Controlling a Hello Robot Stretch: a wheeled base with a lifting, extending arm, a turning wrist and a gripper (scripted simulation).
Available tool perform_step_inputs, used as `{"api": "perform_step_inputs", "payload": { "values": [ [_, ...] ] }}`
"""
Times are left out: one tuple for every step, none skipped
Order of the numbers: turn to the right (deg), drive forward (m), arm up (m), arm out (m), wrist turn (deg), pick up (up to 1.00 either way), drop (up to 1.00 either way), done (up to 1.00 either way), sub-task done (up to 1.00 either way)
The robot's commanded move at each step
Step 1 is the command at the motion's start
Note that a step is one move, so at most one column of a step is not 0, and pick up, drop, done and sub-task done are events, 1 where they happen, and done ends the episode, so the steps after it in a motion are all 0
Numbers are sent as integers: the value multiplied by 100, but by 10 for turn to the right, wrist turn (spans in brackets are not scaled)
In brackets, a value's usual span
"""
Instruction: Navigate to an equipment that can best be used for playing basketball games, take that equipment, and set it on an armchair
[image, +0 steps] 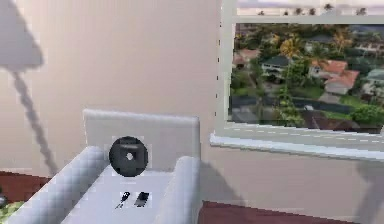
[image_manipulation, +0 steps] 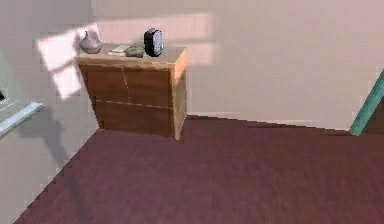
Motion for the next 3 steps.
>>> {"api": "perform_step_inputs", "payload": {
  "values": [
    [450, 0, 0, 0, 0, 0, 0, 0, 0],
    [450, 0, 0, 0, 0, 0, 0, 0, 0],
    [300, 0, 0, 0, 0, 0, 0, 0, 0]
  ]
}}
